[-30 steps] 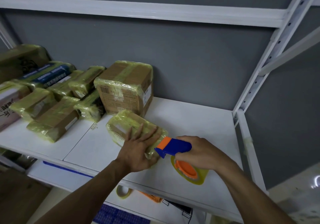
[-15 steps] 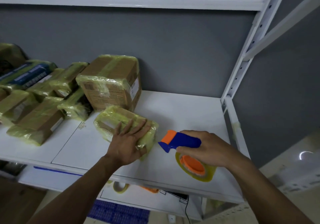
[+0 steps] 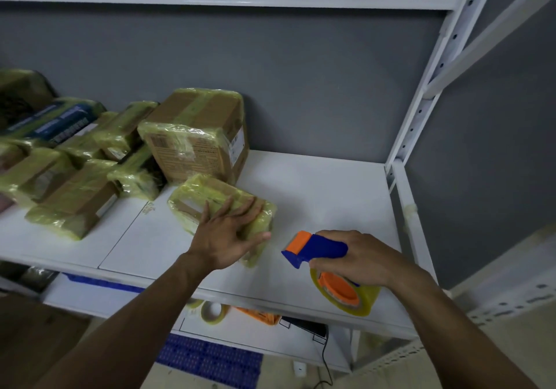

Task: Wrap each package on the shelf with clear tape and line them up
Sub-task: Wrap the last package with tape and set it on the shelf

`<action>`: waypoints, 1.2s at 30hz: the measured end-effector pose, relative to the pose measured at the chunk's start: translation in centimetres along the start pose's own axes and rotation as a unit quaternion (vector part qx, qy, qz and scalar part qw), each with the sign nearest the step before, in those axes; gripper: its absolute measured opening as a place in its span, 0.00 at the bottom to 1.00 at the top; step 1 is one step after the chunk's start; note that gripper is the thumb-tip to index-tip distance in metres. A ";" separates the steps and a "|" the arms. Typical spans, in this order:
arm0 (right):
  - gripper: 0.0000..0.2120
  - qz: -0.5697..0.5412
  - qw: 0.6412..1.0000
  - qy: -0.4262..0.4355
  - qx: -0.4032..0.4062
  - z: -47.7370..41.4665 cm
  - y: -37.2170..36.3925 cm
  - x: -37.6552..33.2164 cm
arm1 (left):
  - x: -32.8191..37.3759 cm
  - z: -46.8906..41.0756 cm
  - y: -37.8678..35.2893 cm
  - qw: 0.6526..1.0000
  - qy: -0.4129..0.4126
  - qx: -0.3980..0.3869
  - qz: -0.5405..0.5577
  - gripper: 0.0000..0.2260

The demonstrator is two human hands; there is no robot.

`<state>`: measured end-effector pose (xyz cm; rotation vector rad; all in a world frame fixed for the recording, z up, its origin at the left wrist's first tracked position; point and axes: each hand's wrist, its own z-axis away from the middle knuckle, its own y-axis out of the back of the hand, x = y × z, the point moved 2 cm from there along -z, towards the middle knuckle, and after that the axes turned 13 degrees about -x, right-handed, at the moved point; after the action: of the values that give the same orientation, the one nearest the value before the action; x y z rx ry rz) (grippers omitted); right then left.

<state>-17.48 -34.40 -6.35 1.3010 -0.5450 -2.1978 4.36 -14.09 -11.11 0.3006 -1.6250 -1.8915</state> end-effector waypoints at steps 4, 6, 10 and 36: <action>0.18 0.009 1.000 -0.018 -0.008 -1.8 -0.9 -0.1 | 2.5 -0.5 0.0 0.996 0.083 0.018 0.026 0.40; 0.17 -0.003 1.000 -0.020 -0.012 -2.7 -1.5 -0.2 | 2.8 -0.5 -0.3 0.994 0.100 0.030 0.020 0.36; 0.17 -0.006 1.000 -0.011 -0.001 -4.2 -2.5 -0.3 | 2.6 -0.8 -0.5 0.994 0.107 0.030 0.006 0.30; 0.23 0.163 0.985 -0.030 0.048 -9.0 -2.1 -2.6 | 2.7 -1.2 -1.5 0.994 0.079 0.066 0.024 0.26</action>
<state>-8.95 -31.81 -9.89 1.1040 -0.8332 -1.9642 2.45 -16.52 -12.17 0.4509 -1.6387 -1.6827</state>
